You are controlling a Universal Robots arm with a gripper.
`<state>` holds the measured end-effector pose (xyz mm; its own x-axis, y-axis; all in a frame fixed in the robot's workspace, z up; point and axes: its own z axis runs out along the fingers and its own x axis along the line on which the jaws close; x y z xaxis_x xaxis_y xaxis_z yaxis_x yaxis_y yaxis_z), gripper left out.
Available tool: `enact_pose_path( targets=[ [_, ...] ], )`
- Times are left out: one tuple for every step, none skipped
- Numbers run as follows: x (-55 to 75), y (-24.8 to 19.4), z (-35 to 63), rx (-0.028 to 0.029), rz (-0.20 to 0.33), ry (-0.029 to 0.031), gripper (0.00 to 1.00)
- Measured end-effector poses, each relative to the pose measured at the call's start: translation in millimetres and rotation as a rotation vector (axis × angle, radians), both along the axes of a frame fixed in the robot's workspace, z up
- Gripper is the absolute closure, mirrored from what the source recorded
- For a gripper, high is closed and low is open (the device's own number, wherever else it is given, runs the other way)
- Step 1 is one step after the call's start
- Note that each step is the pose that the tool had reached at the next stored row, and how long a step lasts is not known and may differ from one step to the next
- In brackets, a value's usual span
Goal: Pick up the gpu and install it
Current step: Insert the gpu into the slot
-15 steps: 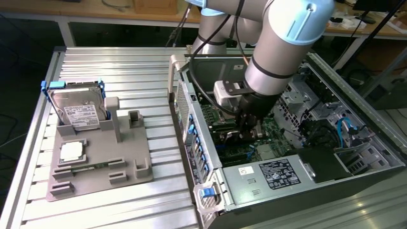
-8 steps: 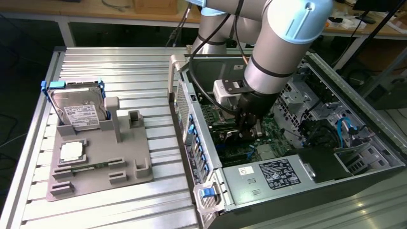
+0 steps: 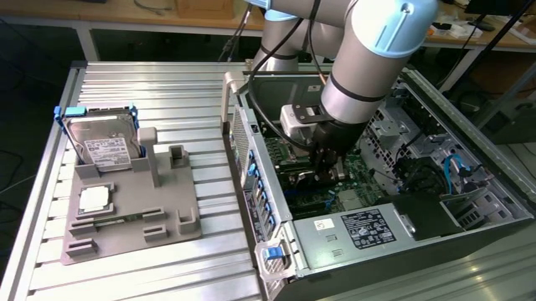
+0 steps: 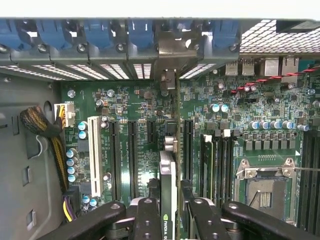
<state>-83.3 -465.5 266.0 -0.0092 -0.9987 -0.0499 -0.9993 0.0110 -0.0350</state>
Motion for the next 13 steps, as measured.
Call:
enact_pose_path(
  targets=[
    [-0.1,0.0,0.0,0.0,0.0,0.0,0.73],
    [-0.2,-0.1,0.0,0.0,0.0,0.0,0.73],
    [-0.3,-0.4,0.0,0.0,0.0,0.0,0.73],
    [-0.3,-0.5,0.0,0.0,0.0,0.0,0.73],
    [-0.3,-0.5,0.0,0.0001,0.0,0.0,0.73],
    [-0.3,-0.5,0.0,0.0001,0.0,0.0,0.73],
    [-0.3,-0.5,0.0,0.0001,0.0,0.0,0.73],
    [-0.3,-0.5,0.0,0.0,0.0,0.0,0.73],
    [-0.2,-0.5,0.0,0.0,0.0,0.0,0.73],
    [-0.2,-0.5,0.0,-0.0001,0.0,0.0,0.73],
    [-0.3,-0.5,0.0,-0.0001,0.0,0.0,0.73],
    [-0.2,-0.4,0.0,0.0001,0.0,0.0,0.73],
    [0.4,0.1,0.0,0.0001,0.0,0.0,0.73]
  ],
)
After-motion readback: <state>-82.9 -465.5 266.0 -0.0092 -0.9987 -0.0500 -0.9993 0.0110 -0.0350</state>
